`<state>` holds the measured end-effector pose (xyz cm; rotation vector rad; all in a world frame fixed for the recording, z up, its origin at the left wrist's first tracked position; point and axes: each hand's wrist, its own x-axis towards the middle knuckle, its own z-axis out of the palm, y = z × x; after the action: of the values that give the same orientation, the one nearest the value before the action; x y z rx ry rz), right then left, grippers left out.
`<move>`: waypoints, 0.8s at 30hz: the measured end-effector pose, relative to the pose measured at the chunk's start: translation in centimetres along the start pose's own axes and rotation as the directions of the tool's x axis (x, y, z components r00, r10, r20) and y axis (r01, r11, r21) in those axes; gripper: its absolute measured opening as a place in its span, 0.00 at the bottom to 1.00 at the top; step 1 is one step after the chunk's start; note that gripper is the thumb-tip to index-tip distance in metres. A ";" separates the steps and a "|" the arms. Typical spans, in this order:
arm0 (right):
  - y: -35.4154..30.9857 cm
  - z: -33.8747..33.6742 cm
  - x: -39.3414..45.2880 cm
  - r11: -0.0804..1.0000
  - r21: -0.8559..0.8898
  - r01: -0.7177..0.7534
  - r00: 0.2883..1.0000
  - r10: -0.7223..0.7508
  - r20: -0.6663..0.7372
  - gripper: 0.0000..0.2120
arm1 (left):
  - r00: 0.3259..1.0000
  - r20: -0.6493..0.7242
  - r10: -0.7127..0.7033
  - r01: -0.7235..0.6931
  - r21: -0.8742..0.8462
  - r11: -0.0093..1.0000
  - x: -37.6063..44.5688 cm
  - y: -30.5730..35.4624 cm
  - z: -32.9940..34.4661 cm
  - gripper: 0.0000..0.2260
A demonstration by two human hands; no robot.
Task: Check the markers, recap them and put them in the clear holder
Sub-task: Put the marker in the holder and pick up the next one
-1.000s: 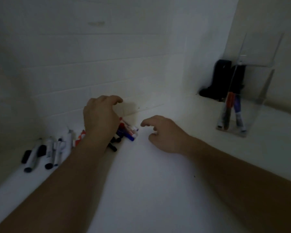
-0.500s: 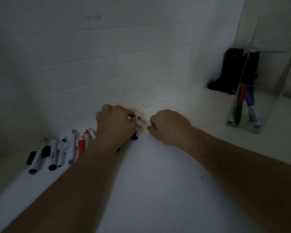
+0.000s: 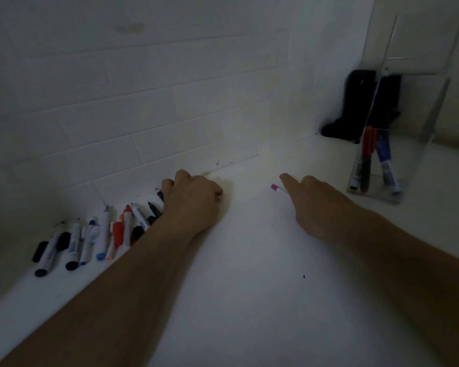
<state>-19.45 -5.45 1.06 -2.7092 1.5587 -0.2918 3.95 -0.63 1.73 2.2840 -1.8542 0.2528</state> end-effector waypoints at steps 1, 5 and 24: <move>0.3 0.1 0.0 1.000 0.031 0.000 1.000 0.000 0.010 0.25 | 1.000 -0.018 0.004 -0.004 -0.011 1.000 0.0 0.0 0.1 0.11; 1.1 0.7 0.9 0.957 0.287 0.044 0.996 -0.019 -0.090 0.19 | 0.991 -0.115 0.061 -0.070 -0.072 0.995 -0.3 0.4 0.2 0.09; -0.8 -0.6 -0.3 0.981 0.049 0.190 0.855 -0.141 -0.499 0.09 | 0.952 -0.292 0.088 -0.250 -0.581 0.775 -1.8 1.6 -0.7 0.05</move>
<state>-19.05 -4.74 1.62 -2.8359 1.3331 -1.1136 2.05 0.93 2.02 1.5660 -1.6868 -0.0444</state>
